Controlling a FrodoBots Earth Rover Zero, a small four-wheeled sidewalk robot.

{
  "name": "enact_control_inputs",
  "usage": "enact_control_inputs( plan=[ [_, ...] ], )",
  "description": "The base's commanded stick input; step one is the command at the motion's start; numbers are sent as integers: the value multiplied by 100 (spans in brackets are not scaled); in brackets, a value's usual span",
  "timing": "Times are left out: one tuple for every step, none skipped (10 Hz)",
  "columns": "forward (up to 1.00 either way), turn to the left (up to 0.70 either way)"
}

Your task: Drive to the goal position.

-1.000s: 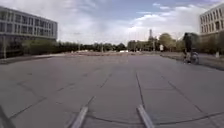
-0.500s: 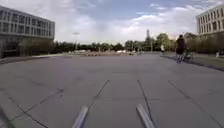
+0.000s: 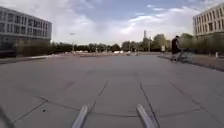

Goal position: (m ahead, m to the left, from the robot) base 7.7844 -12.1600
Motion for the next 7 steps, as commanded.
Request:
enact_control_inputs(
  plan=[
    [70, -14],
    [70, -14],
    [70, -9],
    [70, -2],
    [70, 0],
    [70, 0],
    [70, 0]
  ],
)
